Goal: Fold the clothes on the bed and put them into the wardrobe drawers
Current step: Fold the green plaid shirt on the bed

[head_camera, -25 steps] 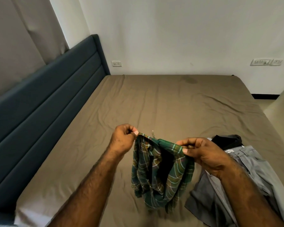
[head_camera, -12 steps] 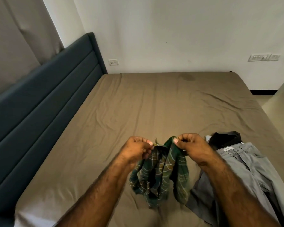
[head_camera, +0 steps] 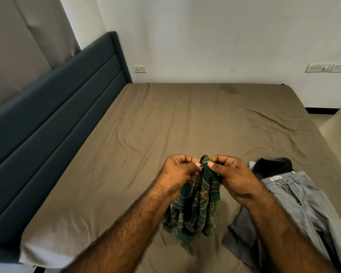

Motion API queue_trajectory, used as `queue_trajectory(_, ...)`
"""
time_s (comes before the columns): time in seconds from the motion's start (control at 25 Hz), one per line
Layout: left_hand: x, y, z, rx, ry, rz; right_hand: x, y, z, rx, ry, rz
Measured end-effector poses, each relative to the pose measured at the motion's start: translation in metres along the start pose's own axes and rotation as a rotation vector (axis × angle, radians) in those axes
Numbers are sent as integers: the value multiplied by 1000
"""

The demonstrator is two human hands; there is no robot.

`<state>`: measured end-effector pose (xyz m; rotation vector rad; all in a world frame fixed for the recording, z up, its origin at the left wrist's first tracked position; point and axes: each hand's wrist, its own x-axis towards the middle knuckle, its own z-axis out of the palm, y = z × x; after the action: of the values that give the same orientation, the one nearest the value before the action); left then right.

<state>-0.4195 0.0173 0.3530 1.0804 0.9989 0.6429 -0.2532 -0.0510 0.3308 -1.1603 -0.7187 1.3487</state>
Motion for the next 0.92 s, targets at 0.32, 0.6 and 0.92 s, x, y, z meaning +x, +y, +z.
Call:
queue_trajectory(0.32, -4, 1, 2, 179, 60, 154, -3, -2, -5, -365, 46, -162)
queue_trajectory(0.6, -6, 6, 3, 146, 41, 135, -12, 0, -1, -821, 96, -466)
queue_trajectory(0.92, -9, 4, 2, 152, -27, 56, -18, 1, -2, -497, 134, -317)
